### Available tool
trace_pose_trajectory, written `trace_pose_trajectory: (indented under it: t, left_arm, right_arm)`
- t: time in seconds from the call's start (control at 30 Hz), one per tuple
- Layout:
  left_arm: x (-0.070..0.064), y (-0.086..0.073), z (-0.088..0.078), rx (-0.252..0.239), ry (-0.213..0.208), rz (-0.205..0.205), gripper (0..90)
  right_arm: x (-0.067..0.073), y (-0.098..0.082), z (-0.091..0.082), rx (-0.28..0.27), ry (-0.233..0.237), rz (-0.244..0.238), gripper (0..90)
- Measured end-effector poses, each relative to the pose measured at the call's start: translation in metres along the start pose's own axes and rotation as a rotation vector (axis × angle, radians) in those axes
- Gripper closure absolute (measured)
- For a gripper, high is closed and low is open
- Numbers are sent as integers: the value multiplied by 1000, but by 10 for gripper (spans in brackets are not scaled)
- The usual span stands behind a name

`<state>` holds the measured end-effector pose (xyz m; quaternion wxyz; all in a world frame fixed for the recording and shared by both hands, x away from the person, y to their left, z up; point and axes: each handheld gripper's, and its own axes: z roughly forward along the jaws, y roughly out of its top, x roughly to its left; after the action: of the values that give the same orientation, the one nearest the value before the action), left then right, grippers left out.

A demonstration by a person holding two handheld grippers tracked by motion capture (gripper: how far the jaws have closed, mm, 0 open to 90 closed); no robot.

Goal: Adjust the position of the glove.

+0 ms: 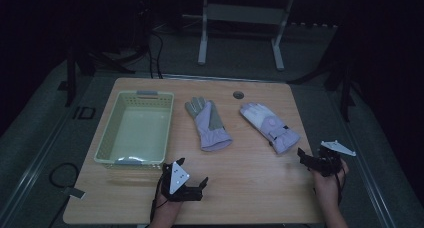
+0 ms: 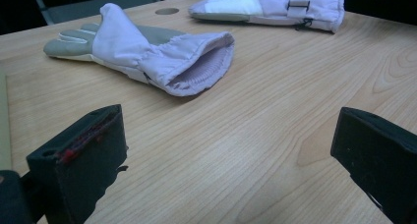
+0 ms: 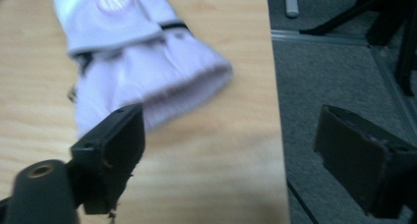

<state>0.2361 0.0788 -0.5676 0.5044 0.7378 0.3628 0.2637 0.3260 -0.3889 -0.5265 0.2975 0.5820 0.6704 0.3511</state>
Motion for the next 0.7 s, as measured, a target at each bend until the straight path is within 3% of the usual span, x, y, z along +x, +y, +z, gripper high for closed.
trace_pose_trajectory:
  t: [0.17, 0.43, 0.7]
  left_arm:
    - [0, 0, 0, -1, 0, 6, 3]
    - [1, 0, 0, 2, -4, -1, 3]
    - [2, 0, 0, 2, -10, -8, 3]
  right_arm:
    - [9, 15, -1, -24, 20, -29, 112]
    - [29, 54, -3, -53, 90, -69, 134]
    - [46, 75, -8, -89, 127, -98, 173]
